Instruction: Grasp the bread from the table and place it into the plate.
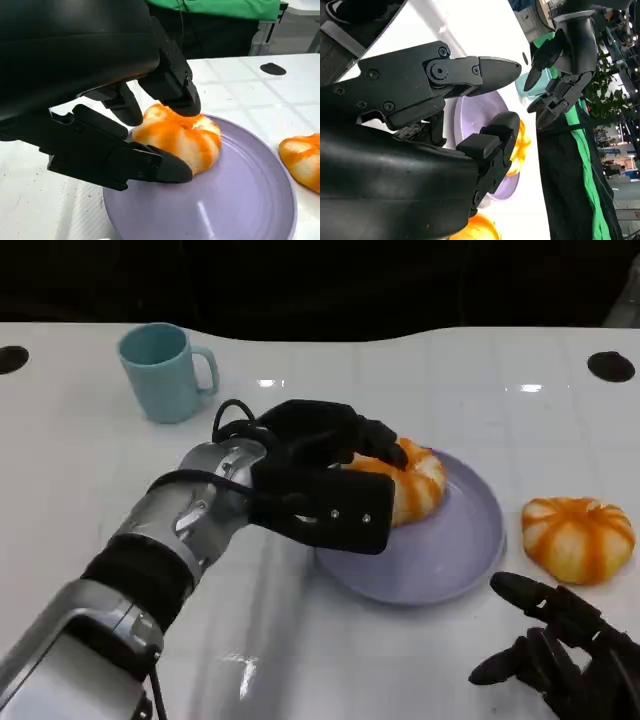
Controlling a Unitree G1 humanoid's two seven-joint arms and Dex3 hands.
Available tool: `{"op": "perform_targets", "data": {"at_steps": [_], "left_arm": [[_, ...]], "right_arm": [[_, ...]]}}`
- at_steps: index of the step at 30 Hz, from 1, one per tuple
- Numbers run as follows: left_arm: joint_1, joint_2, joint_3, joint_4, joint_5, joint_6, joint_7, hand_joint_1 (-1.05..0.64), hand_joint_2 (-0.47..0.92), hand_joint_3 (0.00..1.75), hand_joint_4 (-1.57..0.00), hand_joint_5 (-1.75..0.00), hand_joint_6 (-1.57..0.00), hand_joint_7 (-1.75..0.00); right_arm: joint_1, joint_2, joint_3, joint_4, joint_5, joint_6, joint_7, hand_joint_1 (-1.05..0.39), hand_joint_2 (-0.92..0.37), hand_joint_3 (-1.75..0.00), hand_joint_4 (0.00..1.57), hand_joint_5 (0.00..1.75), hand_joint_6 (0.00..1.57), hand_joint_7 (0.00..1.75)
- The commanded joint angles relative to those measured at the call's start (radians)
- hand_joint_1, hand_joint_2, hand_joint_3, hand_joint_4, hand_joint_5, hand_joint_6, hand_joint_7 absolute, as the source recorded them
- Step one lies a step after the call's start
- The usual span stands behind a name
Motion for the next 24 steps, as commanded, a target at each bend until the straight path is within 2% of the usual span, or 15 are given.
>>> {"op": "perform_targets", "data": {"at_steps": [1,2,3,6,8,12,13,14,15,16,19,24], "left_arm": [[-0.004,0.026,0.017,-0.017,-0.025,-0.01,-0.039,-0.64,0.92,0.23,-0.36,-0.87,-0.61,-0.03],[0.001,0.03,0.023,-0.027,-0.033,-0.01,-0.045,-0.64,0.92,0.24,-0.29,-1.01,-0.63,-0.04],[0.005,0.032,0.028,-0.034,-0.039,-0.01,-0.051,-0.64,0.92,0.24,-0.26,-1.07,-0.63,-0.04],[0.09,0.047,0.111,-0.105,-0.142,-0.072,-0.02,-0.62,0.92,0.23,-0.22,-1.13,-0.68,-0.06],[0.144,0.04,0.168,-0.14,-0.214,-0.104,-0.003,-0.56,0.92,0.22,-0.24,-1.25,-0.72,-0.09],[0.248,0.003,0.281,-0.217,-0.422,-0.117,-0.065,-0.52,0.92,0.24,-0.2,-1.28,-0.75,-0.13],[0.278,-0.012,0.313,-0.245,-0.491,-0.106,-0.092,-0.5,0.92,0.25,-0.2,-1.3,-0.71,-0.26],[0.303,-0.022,0.336,-0.273,-0.543,-0.091,-0.113,-0.49,0.92,0.27,-0.24,-1.35,-0.56,-0.6],[0.32,-0.028,0.351,-0.294,-0.578,-0.078,-0.129,-0.49,0.92,0.28,-0.26,-1.36,-0.48,-0.77],[0.329,-0.03,0.357,-0.308,-0.593,-0.067,-0.138,-0.49,0.92,0.29,-0.27,-1.37,-0.44,-0.85],[0.415,-0.06,0.419,-0.427,-0.764,0.068,-0.202,-0.52,0.92,0.33,-0.32,-1.35,-0.39,-0.93],[0.543,-0.091,0.498,-0.624,-1.005,0.307,-0.266,-0.54,0.92,0.39,-0.46,-1.4,-0.44,-0.97]], "right_arm": [[0.008,-0.011,-0.003,-0.013,-0.004,-0.003,-0.006,-0.75,-0.92,-0.33,0.69,1.15,0.91,0.37],[0.009,-0.011,-0.003,-0.014,-0.003,-0.002,-0.007,-0.75,-0.92,-0.33,0.69,1.15,0.91,0.37],[0.009,-0.011,-0.003,-0.015,-0.002,0.0,-0.007,-0.75,-0.92,-0.33,0.69,1.15,0.91,0.37],[0.003,-0.01,-0.005,-0.006,0.005,-0.008,0.001,-0.75,-0.92,-0.34,0.69,1.14,0.91,0.37],[0.002,-0.009,-0.007,-0.003,0.006,-0.011,0.004,-0.74,-0.92,-0.34,0.68,1.14,0.9,0.37],[0.002,-0.012,-0.008,-0.001,0.0,-0.012,-0.001,-0.74,-0.92,-0.34,0.68,1.14,0.91,0.37],[0.002,-0.013,-0.008,-0.001,-0.003,-0.013,-0.002,-0.74,-0.92,-0.34,0.68,1.14,0.91,0.37],[0.001,-0.013,-0.008,0.0,-0.003,-0.014,-0.001,-0.74,-0.92,-0.34,0.69,1.14,0.91,0.37],[0.001,-0.013,-0.008,0.001,-0.003,-0.015,0.0,-0.74,-0.92,-0.34,0.69,1.14,0.91,0.37],[0.001,-0.013,-0.009,0.001,-0.002,-0.016,0.0,-0.74,-0.92,-0.34,0.69,1.14,0.91,0.37],[0.001,-0.014,-0.01,-0.002,0.005,-0.005,0.0,-0.75,-0.92,-0.34,0.69,1.14,0.92,0.37],[0.004,-0.014,-0.01,-0.004,-0.003,-0.01,-0.005,-0.74,-0.92,-0.33,0.69,1.14,0.92,0.37]]}}
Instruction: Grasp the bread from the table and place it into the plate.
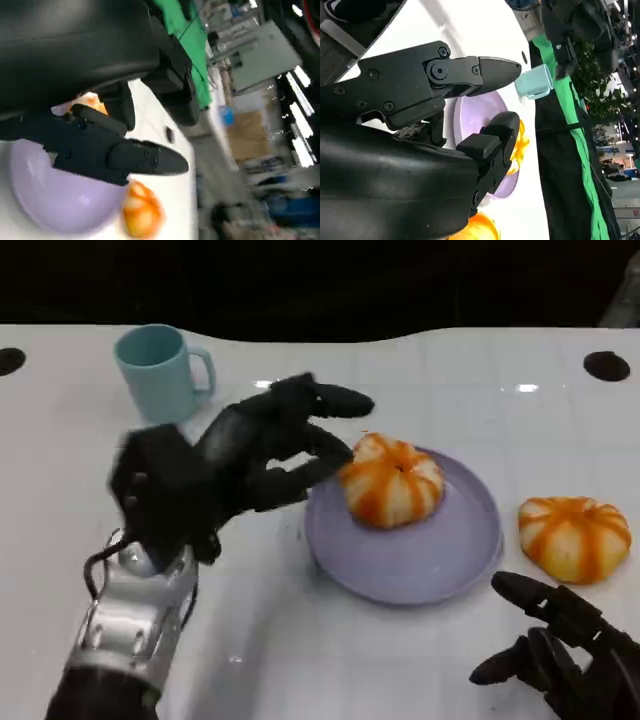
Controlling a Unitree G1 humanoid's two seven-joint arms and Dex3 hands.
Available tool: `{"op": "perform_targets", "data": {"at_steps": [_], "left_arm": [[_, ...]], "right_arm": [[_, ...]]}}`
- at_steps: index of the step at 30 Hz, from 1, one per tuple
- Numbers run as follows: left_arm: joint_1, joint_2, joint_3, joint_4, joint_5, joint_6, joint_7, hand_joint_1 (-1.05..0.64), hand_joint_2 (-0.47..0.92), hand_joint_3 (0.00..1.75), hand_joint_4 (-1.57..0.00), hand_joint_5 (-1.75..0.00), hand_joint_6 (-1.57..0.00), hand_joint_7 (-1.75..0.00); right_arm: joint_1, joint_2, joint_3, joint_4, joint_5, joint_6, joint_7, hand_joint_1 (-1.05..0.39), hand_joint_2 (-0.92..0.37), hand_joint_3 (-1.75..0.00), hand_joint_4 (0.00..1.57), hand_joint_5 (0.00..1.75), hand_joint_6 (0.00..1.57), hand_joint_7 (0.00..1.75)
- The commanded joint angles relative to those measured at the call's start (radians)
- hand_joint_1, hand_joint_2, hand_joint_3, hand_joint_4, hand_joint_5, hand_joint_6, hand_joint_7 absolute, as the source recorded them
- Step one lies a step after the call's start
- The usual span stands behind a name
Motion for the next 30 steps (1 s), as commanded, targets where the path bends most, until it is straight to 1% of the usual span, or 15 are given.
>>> {"op": "perform_targets", "data": {"at_steps": [1,7,22,23,24,25,27,30], "left_arm": [[0.099,-0.007,0.063,-0.154,-0.154,0.166,-0.034,-0.55,0.92,0.4,-0.48,-1.41,-0.46,-0.97],[0.113,-0.009,0.073,-0.198,-0.16,0.218,-0.031,-0.55,0.92,0.41,-0.49,-1.43,-0.47,-0.98],[0.114,-0.016,0.083,-0.205,-0.152,0.231,-0.035,-0.55,0.92,0.41,-0.49,-1.43,-0.47,-0.98],[0.198,-0.037,0.12,-0.282,-0.249,0.322,0.003,-0.55,0.92,0.41,-0.49,-1.43,-0.47,-0.98],[0.263,-0.053,0.15,-0.343,-0.324,0.396,0.034,-0.55,0.92,0.47,-0.56,-1.62,-0.48,-1.25],[0.307,-0.063,0.17,-0.39,-0.377,0.453,0.059,-0.55,0.92,0.5,-0.59,-1.68,-0.47,-1.35],[0.335,-0.066,0.185,-0.436,-0.416,0.508,0.084,-0.55,0.92,0.51,-0.61,-1.73,-0.47,-1.44],[0.341,-0.067,0.192,-0.461,-0.427,0.543,0.099,-0.55,0.92,0.52,-0.62,-1.74,-0.46,-1.47]], "right_arm": [[0.008,-0.013,-0.007,-0.008,-0.008,-0.011,-0.009,-0.75,-0.92,-0.33,0.69,1.14,0.92,0.37],[0.008,-0.012,-0.008,-0.008,-0.011,-0.011,-0.01,-0.75,-0.92,-0.33,0.69,1.15,0.92,0.37],[0.008,-0.012,-0.009,-0.009,-0.012,-0.011,-0.01,-0.75,-0.92,-0.33,0.69,1.15,0.92,0.38],[0.008,-0.011,-0.009,-0.009,-0.009,-0.01,-0.007,-0.75,-0.92,-0.33,0.69,1.15,0.92,0.38],[0.008,-0.01,-0.009,-0.009,-0.006,-0.009,-0.005,-0.75,-0.92,-0.33,0.69,1.15,0.92,0.38],[0.009,-0.01,-0.009,-0.009,-0.004,-0.009,-0.004,-0.75,-0.92,-0.33,0.69,1.14,0.92,0.38],[0.009,-0.009,-0.009,-0.01,-0.003,-0.009,-0.003,-0.74,-0.92,-0.33,0.69,1.14,0.92,0.38],[0.009,-0.009,-0.009,-0.01,-0.003,-0.009,-0.003,-0.74,-0.92,-0.33,0.69,1.14,0.92,0.37]]}}
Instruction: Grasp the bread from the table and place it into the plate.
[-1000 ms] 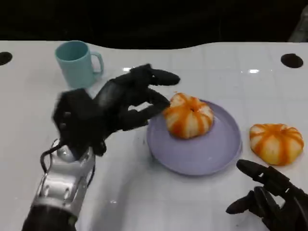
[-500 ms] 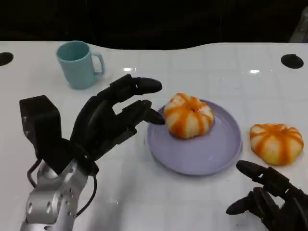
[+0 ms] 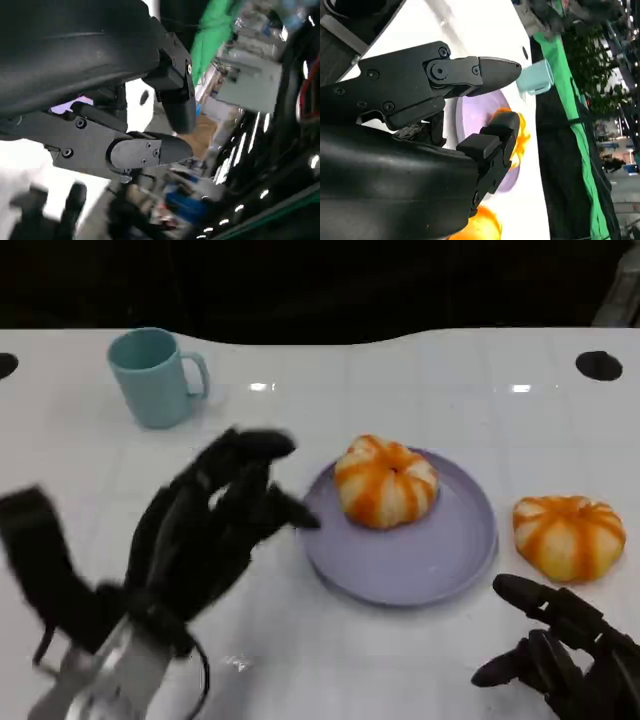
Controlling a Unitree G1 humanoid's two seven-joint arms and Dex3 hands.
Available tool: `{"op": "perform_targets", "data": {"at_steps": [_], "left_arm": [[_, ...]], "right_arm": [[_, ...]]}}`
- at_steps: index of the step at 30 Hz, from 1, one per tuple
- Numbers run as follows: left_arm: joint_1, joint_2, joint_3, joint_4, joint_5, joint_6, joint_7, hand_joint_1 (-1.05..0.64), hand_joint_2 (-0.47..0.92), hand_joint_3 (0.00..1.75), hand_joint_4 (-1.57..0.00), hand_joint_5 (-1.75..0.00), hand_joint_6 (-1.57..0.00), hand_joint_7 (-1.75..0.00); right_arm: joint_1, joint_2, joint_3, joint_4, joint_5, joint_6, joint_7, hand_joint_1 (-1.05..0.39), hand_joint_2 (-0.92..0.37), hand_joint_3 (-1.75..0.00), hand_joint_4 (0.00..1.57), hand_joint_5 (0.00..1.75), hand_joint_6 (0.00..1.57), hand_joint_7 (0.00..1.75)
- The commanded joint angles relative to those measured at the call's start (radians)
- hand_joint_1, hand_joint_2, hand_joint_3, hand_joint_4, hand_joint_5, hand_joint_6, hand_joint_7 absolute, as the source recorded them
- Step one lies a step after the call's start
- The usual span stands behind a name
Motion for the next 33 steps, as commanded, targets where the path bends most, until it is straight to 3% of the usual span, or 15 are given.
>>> {"op": "perform_targets", "data": {"at_steps": [1,2,3,5,33], "left_arm": [[0.005,0.006,0.024,-0.058,-0.028,0.042,0.031,-0.55,0.92,0.52,-0.62,-1.75,-0.46,-1.47],[0.096,-0.012,0.027,-0.09,-0.022,0.04,0.055,-0.55,0.92,0.52,-0.62,-1.75,-0.46,-1.47],[0.166,-0.024,0.029,-0.115,-0.02,0.039,0.072,-0.52,0.92,0.51,-0.72,-1.75,-0.51,-1.63],[0.243,-0.035,0.028,-0.151,-0.021,0.042,0.09,-0.51,0.92,0.5,-0.77,-1.75,-0.54,-1.72],[0.225,-0.021,0.04,-0.118,-0.016,0.035,0.053,-0.52,0.92,0.47,-0.77,-1.75,-0.55,-1.75]], "right_arm": [[0.003,-0.01,-0.007,-0.009,0.009,-0.007,0.001,-0.74,-0.92,-0.33,0.69,1.14,0.92,0.37],[0.009,-0.011,-0.006,-0.017,0.01,-0.002,0.002,-0.74,-0.92,-0.33,0.69,1.14,0.92,0.37],[0.013,-0.012,-0.005,-0.024,0.013,0.003,0.002,-0.74,-0.92,-0.34,0.68,1.14,0.91,0.37],[0.02,-0.012,-0.003,-0.038,0.008,0.014,-0.007,-0.75,-0.92,-0.34,0.69,1.13,0.92,0.37],[0.015,-0.021,-0.008,-0.033,0.022,0.023,-0.001,-0.75,-0.92,-0.32,0.71,1.1,0.93,0.34]]}}
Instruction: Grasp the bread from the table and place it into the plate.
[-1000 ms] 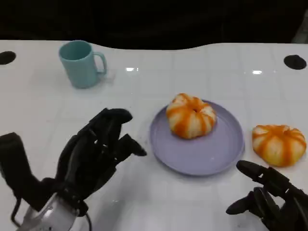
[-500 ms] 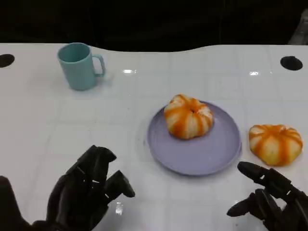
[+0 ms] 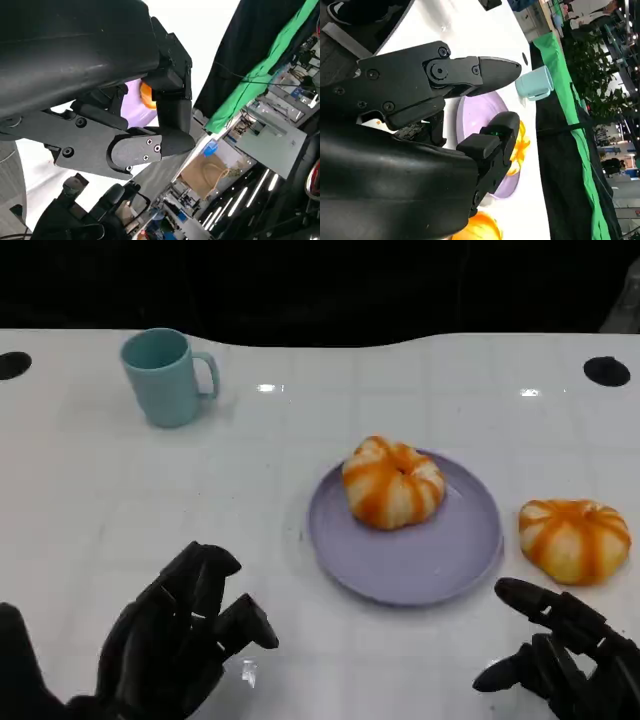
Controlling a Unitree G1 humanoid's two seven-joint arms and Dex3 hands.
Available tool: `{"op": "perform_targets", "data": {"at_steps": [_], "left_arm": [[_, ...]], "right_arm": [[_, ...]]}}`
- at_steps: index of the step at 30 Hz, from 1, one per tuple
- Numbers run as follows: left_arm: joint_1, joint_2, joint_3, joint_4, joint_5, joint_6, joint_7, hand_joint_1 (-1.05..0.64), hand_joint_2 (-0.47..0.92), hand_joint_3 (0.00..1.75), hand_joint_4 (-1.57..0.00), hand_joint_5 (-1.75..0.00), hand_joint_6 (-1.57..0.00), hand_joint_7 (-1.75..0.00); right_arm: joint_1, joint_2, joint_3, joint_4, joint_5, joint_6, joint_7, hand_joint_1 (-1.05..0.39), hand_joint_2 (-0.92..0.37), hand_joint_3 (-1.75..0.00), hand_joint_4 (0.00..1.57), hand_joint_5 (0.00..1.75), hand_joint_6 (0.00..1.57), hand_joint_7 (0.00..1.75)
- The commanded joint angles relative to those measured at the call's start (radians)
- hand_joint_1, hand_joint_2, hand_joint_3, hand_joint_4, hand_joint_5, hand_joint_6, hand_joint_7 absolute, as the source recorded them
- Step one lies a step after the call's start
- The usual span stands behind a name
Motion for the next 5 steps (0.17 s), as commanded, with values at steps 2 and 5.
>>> {"op": "perform_targets", "data": {"at_steps": [2,5], "left_arm": [[-0.019,0.02,0.008,0.02,0.012,-0.031,-0.017,-0.52,0.92,0.47,-0.76,-1.75,-0.55,-1.75],[-0.022,0.023,0.005,0.028,0.017,-0.042,-0.02,-0.51,0.92,0.47,-0.76,-1.75,-0.55,-1.75]], "right_arm": [[-0.009,-0.013,-0.011,0.006,0.007,-0.006,0.003,-0.75,-0.92,-0.33,0.71,1.1,0.93,0.34],[-0.011,-0.014,-0.011,0.011,0.003,-0.011,0.003,-0.75,-0.92,-0.33,0.7,1.1,0.93,0.34]]}}
